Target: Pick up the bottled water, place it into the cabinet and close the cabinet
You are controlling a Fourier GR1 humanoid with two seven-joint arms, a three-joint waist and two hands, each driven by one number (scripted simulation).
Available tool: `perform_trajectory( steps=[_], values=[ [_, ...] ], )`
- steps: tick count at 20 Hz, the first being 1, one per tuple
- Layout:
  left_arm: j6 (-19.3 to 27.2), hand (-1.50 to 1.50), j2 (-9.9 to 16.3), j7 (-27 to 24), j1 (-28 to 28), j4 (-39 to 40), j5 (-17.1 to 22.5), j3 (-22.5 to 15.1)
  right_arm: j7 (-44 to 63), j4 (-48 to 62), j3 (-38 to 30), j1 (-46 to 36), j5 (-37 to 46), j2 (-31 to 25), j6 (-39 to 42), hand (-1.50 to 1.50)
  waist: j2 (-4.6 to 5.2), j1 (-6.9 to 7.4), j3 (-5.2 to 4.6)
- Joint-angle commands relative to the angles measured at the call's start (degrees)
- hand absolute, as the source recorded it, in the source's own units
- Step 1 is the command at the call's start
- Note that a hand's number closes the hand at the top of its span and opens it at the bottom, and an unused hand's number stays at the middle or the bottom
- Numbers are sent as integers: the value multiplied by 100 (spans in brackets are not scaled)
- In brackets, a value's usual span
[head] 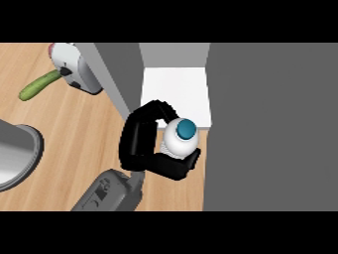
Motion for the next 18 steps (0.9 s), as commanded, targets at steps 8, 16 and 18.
perform_trajectory(
  steps=[8, 16, 18],
  values=[
    [2154, 150, -1, 580, -1633, 359, 55, -618, 665, -606, -263, -300, -747, -63, -96, -150, 44, -92, -5],
    [2089, 150, 0, 583, -2511, 1619, 215, -158, 806, -390, -472, -717, -895, -167, -120, -150, 69, -73, -5],
    [1801, 150, 18, 616, -2497, 1790, 147, 3, 892, -663, -632, -498, -1086, -188, -98, -150, 62, -62, -7]
  ],
)
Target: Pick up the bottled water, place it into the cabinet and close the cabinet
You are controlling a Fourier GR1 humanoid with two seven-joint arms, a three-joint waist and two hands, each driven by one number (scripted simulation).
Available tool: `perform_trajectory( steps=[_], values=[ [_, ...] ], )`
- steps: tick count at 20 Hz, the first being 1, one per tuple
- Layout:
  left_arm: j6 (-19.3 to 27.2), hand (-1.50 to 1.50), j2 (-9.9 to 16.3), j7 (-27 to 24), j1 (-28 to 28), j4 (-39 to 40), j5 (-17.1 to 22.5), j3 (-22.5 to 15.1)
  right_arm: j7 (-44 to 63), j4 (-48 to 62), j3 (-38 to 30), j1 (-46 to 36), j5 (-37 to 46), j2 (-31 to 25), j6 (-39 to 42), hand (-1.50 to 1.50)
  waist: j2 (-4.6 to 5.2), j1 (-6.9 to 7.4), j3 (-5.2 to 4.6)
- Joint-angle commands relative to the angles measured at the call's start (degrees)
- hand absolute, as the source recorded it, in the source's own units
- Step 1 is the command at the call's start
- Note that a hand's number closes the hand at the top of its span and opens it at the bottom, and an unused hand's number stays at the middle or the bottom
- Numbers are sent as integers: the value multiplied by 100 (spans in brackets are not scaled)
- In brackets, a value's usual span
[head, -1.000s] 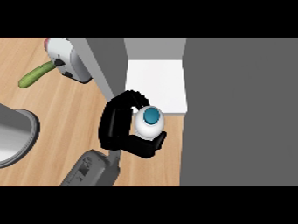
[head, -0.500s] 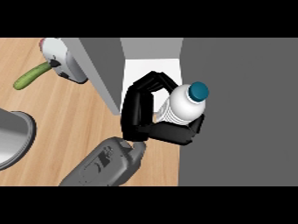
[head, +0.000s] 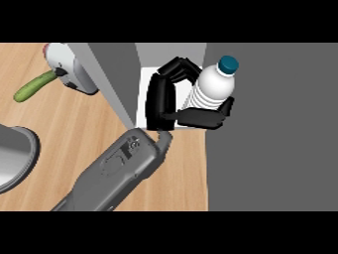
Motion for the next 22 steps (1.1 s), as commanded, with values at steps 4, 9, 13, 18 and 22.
perform_trajectory(
  steps=[4, 9, 13, 18, 22],
  values=[
    [29, 150, -22, -453, -365, 1108, 274, -78, 444, -665, -112, 84, -853, -13, 17, -150, 32, -90, 2],
    [-214, 150, -22, -409, -909, 2027, 166, 397, 108, -273, -290, 133, -802, -9, 312, -150, 21, -111, 5],
    [-504, 150, -22, -1003, -566, 2264, 541, 690, 431, -435, -134, -29, -897, 30, 161, -150, 51, -46, -1],
    [-141, 150, -22, -1243, -1175, 2831, 879, 773, 405, -488, -317, 144, -1130, -92, 352, -150, 46, -191, 0],
    [-494, 150, -22, -1651, -1543, 3791, 707, 1020, 339, -448, -37, 69, -771, 35, 398, -150, 84, -263, 0]
  ],
)
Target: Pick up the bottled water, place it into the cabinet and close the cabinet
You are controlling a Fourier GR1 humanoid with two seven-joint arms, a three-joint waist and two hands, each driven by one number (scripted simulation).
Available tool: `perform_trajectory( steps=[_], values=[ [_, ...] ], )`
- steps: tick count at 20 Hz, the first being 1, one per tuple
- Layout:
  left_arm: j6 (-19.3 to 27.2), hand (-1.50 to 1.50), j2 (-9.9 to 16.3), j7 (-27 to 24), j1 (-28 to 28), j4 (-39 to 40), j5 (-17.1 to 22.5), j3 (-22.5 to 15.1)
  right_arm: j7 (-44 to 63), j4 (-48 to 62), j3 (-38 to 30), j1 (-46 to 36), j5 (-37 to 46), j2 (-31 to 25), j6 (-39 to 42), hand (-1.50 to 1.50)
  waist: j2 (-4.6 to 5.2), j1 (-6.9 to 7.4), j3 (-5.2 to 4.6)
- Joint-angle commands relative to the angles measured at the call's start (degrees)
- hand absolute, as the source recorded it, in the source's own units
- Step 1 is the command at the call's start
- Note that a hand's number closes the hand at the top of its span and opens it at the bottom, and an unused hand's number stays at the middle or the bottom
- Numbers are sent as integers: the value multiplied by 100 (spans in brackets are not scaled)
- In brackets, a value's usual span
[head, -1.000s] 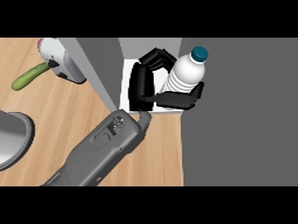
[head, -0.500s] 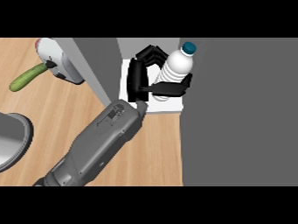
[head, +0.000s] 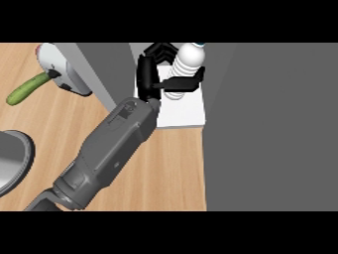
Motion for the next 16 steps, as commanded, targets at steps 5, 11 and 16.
perform_trajectory(
  steps=[5, 11, 16],
  values=[
    [-95, -150, 22, -73, -755, 1540, -470, -50, 227, -323, -85, -158, -552, -1, -100, -150, 19, 3, 4],
    [-144, -150, -7, -260, -1078, 2176, -584, -7, 179, -272, -47, -147, -483, 25, 49, -150, 22, -81, 3],
    [-279, -150, -7, -410, -1069, 2278, -395, 209, 531, -598, 144, -257, -546, 61, -150, -150, 29, -58, -3]
  ],
)
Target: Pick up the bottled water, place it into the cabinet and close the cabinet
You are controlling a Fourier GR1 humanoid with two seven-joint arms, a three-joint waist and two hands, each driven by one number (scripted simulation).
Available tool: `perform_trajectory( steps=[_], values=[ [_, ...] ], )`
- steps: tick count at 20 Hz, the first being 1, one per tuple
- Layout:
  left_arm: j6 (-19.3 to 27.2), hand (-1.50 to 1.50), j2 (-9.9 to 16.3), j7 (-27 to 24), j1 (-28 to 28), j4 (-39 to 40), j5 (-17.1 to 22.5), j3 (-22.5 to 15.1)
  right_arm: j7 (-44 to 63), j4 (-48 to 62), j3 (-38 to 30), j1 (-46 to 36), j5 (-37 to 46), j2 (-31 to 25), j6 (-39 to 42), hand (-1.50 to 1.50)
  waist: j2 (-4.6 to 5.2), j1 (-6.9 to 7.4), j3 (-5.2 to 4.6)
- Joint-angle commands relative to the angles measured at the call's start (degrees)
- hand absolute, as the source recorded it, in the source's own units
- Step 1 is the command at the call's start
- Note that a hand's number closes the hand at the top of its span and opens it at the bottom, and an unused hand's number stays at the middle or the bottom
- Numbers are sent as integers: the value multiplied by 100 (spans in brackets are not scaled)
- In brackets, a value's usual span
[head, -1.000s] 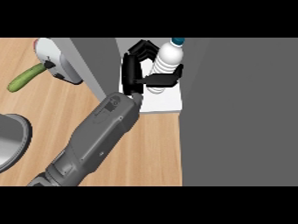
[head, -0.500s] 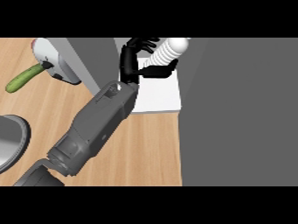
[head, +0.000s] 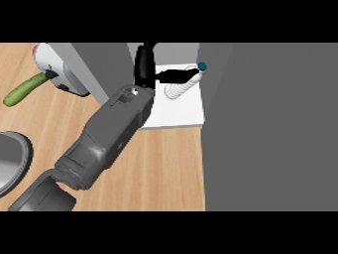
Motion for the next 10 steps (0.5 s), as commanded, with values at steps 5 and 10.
perform_trajectory(
  steps=[5, 10],
  values=[
    [-344, -150, -16, -212, -311, 106, 126, 298, 33, -435, -258, 246, -454, -13, 156, -150, -42, 12, 1],
    [-1486, -150, 76, -427, -128, -437, 483, 616, 245, -336, -341, -73, -420, -88, -116, -150, -66, 203, -4]
  ],
)
